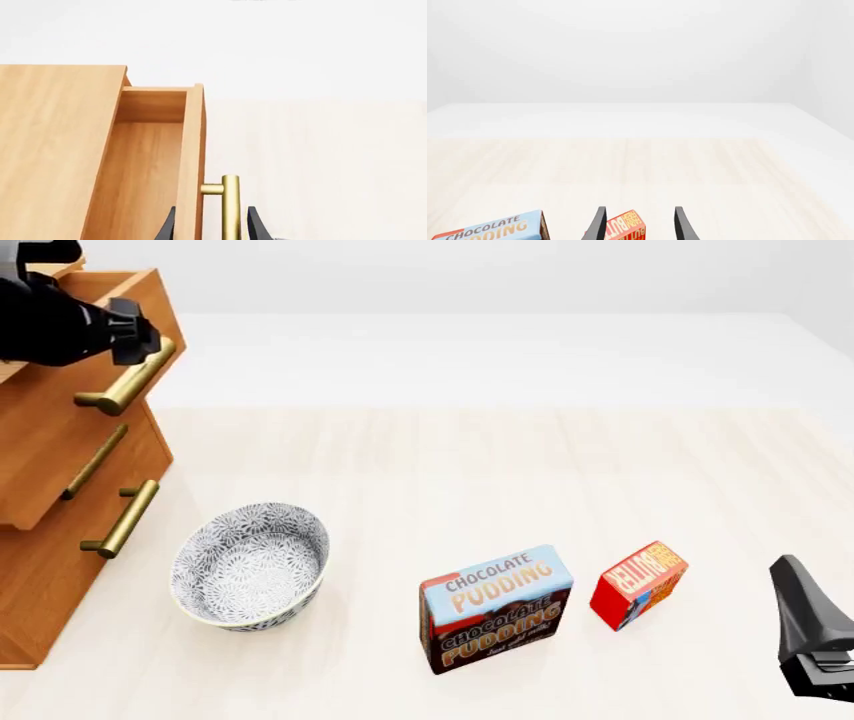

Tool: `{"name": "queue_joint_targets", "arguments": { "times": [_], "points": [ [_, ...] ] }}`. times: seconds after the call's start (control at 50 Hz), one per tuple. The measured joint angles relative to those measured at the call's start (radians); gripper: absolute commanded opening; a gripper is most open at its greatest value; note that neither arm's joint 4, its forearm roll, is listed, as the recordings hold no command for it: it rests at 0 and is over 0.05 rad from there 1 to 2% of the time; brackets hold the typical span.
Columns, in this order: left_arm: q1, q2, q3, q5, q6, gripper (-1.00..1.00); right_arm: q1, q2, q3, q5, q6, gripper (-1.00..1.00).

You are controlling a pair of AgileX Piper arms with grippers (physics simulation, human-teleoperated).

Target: Put the butter at the back in the top drawer of the cabinet and close it.

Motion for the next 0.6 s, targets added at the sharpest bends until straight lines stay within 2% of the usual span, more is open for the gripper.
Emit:
{"name": "queue_joint_targets", "arguments": {
  "times": [0.6],
  "points": [
    [-0.082,0.037,-0.038,-0.002,-0.050,1.00,0.000,0.000,0.000,0.000,0.000,1.00]
  ]
}}
